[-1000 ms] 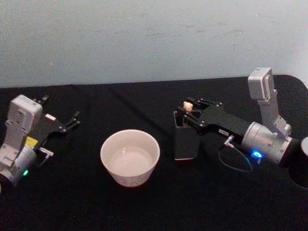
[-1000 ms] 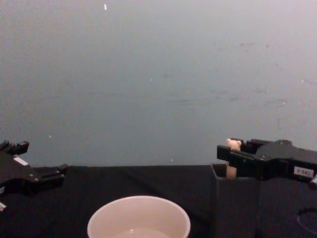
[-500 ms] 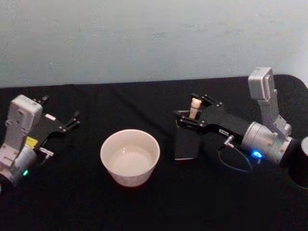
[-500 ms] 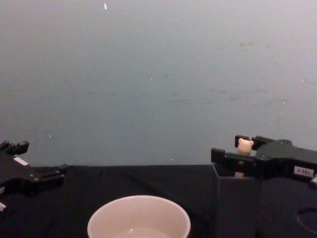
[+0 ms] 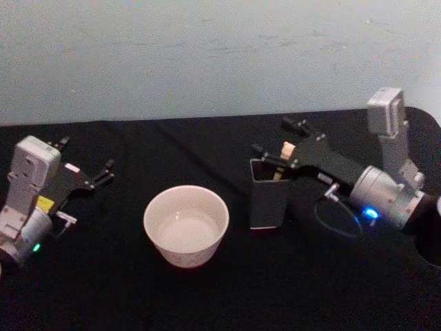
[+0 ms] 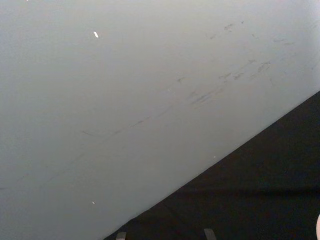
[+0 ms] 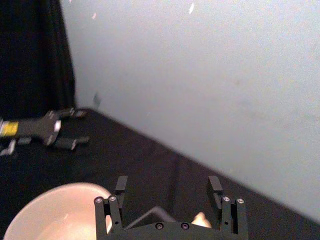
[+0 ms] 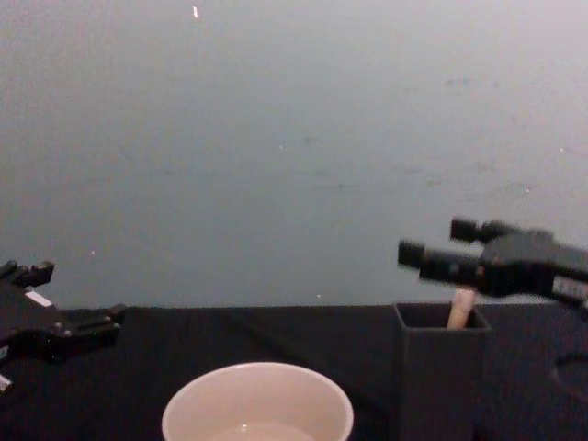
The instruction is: Pick up the stirring spoon with one hand, stir inside the cup, then place it back in its original position.
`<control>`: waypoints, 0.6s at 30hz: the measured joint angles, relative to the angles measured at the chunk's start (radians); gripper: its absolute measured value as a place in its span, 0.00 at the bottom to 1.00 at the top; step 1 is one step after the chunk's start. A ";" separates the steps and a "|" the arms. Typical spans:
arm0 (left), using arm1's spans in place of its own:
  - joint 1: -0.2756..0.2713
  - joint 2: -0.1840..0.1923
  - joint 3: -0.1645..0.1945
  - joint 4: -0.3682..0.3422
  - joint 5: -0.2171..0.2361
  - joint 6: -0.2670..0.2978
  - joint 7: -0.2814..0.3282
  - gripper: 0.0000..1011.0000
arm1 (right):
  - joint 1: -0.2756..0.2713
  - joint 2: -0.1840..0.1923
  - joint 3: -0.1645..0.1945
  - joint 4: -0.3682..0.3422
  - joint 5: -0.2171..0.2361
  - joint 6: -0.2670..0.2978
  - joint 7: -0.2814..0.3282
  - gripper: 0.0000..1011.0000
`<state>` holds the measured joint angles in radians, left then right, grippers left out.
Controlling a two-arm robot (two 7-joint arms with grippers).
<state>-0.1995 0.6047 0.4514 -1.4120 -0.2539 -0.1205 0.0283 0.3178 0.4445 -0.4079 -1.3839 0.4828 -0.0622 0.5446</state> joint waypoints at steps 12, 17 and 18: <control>0.000 0.000 0.000 0.000 0.000 0.000 0.000 0.99 | -0.075 -0.087 0.139 -0.042 -0.120 -0.114 -0.341 0.99; 0.000 0.000 0.000 0.000 0.000 0.000 0.000 0.99 | -0.084 -0.105 0.144 -0.005 -0.158 -0.048 -0.404 0.99; 0.000 0.000 0.000 0.000 0.000 0.000 0.000 0.99 | -0.086 -0.106 0.143 0.003 -0.160 -0.032 -0.405 0.99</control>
<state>-0.1995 0.6047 0.4514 -1.4120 -0.2539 -0.1205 0.0283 0.2317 0.3380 -0.2645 -1.3813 0.3228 -0.0943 0.1395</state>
